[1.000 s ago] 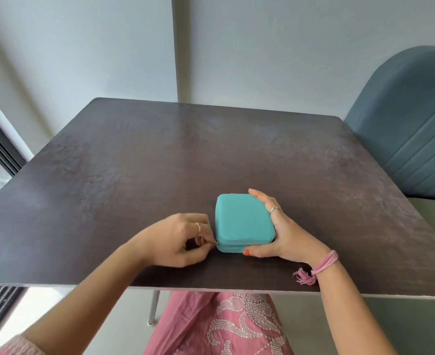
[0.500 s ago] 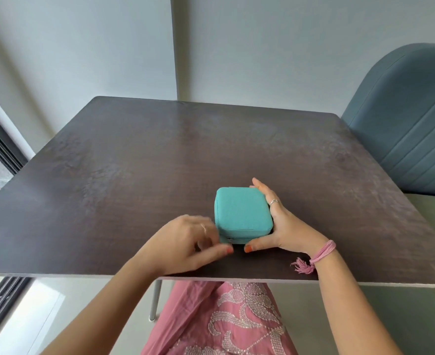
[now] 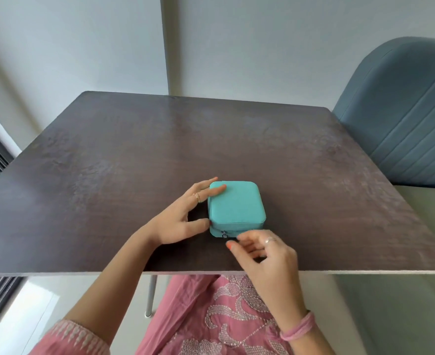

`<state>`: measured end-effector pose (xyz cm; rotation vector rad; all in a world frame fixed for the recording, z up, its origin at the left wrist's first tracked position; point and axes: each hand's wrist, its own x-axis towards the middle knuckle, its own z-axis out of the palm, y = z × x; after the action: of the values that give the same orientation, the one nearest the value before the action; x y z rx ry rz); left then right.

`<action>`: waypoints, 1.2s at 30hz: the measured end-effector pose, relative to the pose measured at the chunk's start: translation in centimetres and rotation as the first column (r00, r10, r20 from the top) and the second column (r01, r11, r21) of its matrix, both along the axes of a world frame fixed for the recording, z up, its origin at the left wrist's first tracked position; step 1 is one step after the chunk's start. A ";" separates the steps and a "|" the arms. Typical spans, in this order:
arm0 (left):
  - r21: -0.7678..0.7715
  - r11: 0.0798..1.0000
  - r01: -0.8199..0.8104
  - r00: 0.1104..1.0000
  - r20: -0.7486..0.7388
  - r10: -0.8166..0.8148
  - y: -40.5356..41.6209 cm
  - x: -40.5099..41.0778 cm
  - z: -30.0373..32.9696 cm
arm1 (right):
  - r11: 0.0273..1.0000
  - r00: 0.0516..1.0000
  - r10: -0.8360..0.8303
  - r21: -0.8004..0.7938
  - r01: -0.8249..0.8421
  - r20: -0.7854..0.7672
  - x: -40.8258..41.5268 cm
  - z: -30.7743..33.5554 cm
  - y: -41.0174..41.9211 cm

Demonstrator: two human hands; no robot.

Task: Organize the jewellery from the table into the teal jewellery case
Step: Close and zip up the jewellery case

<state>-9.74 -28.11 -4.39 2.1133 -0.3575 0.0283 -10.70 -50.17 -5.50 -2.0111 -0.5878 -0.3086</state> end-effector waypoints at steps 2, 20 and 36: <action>-0.021 1.000 0.003 1.000 -0.020 -0.003 0.0 -0.1 0.0 | 0.993 0.998 -0.029 -0.117 0.035 0.050 -0.3 -0.4 1.1; 0.086 0.992 -0.088 0.995 0.059 0.084 -0.3 0.0 -0.4 | 0.937 0.987 -0.147 -0.331 0.115 -0.072 2.8 2.3 -3.9; 0.085 0.993 -0.084 0.995 0.061 0.079 -0.3 0.0 -0.2 | 0.959 0.831 0.108 -0.163 -0.232 -0.546 15.5 4.6 -1.6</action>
<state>-9.73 -28.45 -4.59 2.2166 -0.3115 0.1228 4.77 -51.77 -0.94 -2.1130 -0.4509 0.4436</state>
